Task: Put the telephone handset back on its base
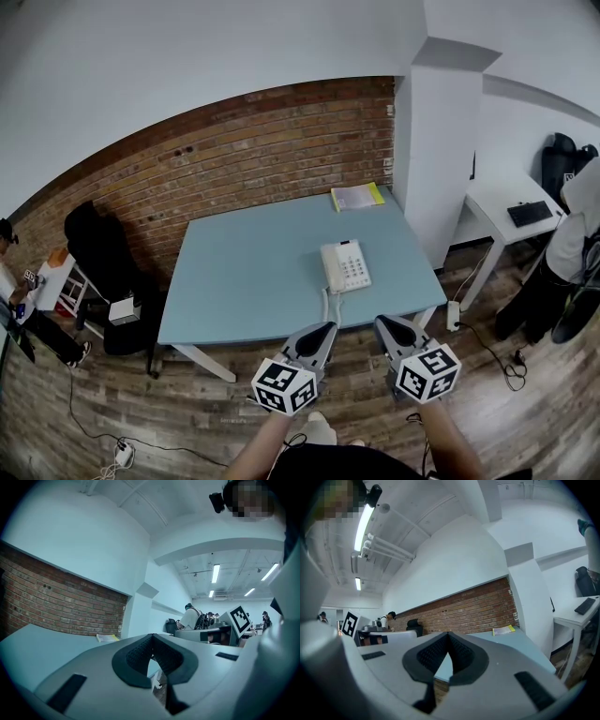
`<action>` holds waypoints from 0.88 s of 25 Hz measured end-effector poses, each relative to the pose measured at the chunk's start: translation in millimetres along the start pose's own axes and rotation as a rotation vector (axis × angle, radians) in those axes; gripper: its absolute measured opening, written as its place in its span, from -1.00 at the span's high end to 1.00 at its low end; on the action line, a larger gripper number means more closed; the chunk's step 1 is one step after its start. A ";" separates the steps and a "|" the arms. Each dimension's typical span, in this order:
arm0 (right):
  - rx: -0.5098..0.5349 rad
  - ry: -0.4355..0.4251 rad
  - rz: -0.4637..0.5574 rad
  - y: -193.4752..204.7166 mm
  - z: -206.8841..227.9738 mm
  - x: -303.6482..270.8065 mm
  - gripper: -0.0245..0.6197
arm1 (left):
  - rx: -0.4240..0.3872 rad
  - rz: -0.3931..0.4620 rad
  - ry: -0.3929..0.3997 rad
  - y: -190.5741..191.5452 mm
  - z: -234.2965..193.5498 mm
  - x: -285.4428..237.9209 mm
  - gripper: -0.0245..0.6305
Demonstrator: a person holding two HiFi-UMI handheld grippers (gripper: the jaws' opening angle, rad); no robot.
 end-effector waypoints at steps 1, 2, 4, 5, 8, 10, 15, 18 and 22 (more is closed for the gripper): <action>0.000 -0.001 0.001 -0.1 0.1 0.1 0.89 | -0.003 0.000 0.001 0.0 1.0 -0.4 0.90; 0.000 -0.002 0.003 -0.7 -0.4 -0.4 0.89 | -0.004 0.000 0.002 -0.3 1.1 -0.5 0.90; 0.005 -0.009 0.008 -2.6 -2.9 -2.5 0.89 | -0.005 0.002 0.000 -1.8 -0.4 0.2 0.90; 0.009 -0.013 0.011 -3.5 -4.0 -3.3 0.89 | -0.004 0.005 -0.001 -2.6 -1.3 0.4 0.90; 0.016 -0.020 0.022 -5.2 -3.6 -5.1 0.89 | -0.004 0.010 -0.002 -4.2 -2.9 -1.4 0.90; 0.014 -0.022 0.026 -6.4 -3.1 -7.4 0.89 | -0.005 0.010 -0.002 -5.6 -4.7 -2.5 0.90; 0.009 -0.018 0.031 -6.7 -3.4 -11.2 0.89 | -0.004 0.010 -0.001 -7.2 -9.6 -3.2 0.90; 0.005 -0.013 0.025 -3.3 -0.2 -10.6 0.89 | -0.003 0.007 -0.001 -4.5 -9.7 -6.4 0.90; 0.001 -0.009 0.022 -2.0 1.5 -10.7 0.89 | 0.002 0.004 0.002 -1.6 -9.2 -7.9 0.90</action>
Point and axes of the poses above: the fingertips, and each gripper's own axes: x backward along the fingers, z to its right, y out of its underside, the point moved 1 cm from there along x, backward along the fingers, and after that the axes turned 7 degrees about x, right-handed, at the moved point
